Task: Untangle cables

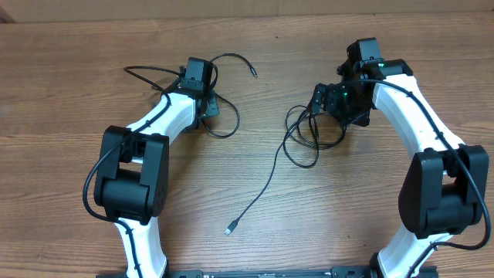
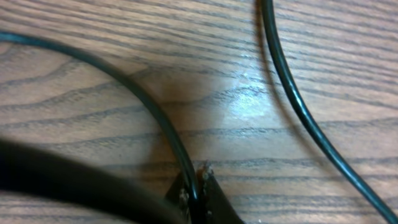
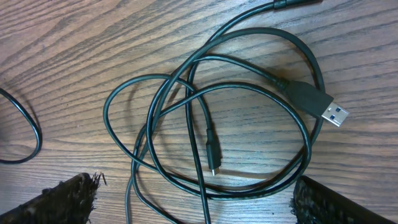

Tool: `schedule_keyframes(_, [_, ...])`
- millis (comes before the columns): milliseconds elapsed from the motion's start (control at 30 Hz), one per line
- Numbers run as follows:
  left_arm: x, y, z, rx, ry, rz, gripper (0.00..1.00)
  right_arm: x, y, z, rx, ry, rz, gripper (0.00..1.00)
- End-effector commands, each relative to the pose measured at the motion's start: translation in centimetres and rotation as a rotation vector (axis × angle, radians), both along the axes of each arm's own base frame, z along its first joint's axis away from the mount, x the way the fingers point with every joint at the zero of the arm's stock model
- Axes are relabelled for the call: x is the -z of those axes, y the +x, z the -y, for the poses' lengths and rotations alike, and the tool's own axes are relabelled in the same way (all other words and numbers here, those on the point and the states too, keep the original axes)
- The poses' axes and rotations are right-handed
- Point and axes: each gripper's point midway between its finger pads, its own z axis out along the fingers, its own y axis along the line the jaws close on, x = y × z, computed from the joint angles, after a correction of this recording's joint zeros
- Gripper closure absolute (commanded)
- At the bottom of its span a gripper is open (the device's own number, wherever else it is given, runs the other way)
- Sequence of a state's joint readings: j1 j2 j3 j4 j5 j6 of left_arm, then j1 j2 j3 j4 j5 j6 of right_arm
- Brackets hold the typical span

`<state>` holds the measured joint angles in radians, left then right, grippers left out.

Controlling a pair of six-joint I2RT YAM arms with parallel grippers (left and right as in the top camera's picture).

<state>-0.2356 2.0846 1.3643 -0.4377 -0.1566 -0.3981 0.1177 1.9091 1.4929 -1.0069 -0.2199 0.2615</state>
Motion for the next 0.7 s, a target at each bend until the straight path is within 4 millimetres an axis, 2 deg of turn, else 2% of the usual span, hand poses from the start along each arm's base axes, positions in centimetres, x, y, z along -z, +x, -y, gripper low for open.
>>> schedule_keyframes(0, [2.5,-1.6,-1.0,0.031,0.035,-0.101,0.96,-1.1,0.2,0.1,-0.004,-0.006,0.036,0.00])
schedule_keyframes(100, [0.2,-1.0,-3.9,-0.034,0.139,-0.090,0.95,-1.1,0.2,0.1,-0.005,-0.006,0.036,0.00])
schedule_keyframes(167, [-2.4,-0.3,-6.3,-0.088,0.210,-0.075,0.96,-1.1,0.2,0.1,-0.004,-0.006,0.036,0.00])
schedule_keyframes(300, [-8.7,1.7,-11.8,-0.212,0.297,-0.011,0.96,-1.1,0.2,0.1,-0.004,-0.006,0.037,0.00])
schedule_keyframes(400, [-14.5,3.4,-17.1,-0.296,0.342,0.067,0.96,-1.1,0.2,0.1,-0.004,-0.006,0.036,0.00])
schedule_keyframes(500, [-20.3,4.0,-22.7,-0.425,0.356,0.167,0.96,-1.1,0.3,0.0,-0.004,-0.005,0.040,0.00])
schedule_keyframes(567, [-24.2,3.8,-26.7,-0.523,0.352,0.250,0.96,-1.1,0.3,0.0,-0.004,-0.005,0.041,0.00])
schedule_keyframes(667, [-28.5,2.7,-31.6,-0.649,0.342,0.353,0.96,-1.1,0.3,0.0,-0.004,-0.005,0.041,0.00])
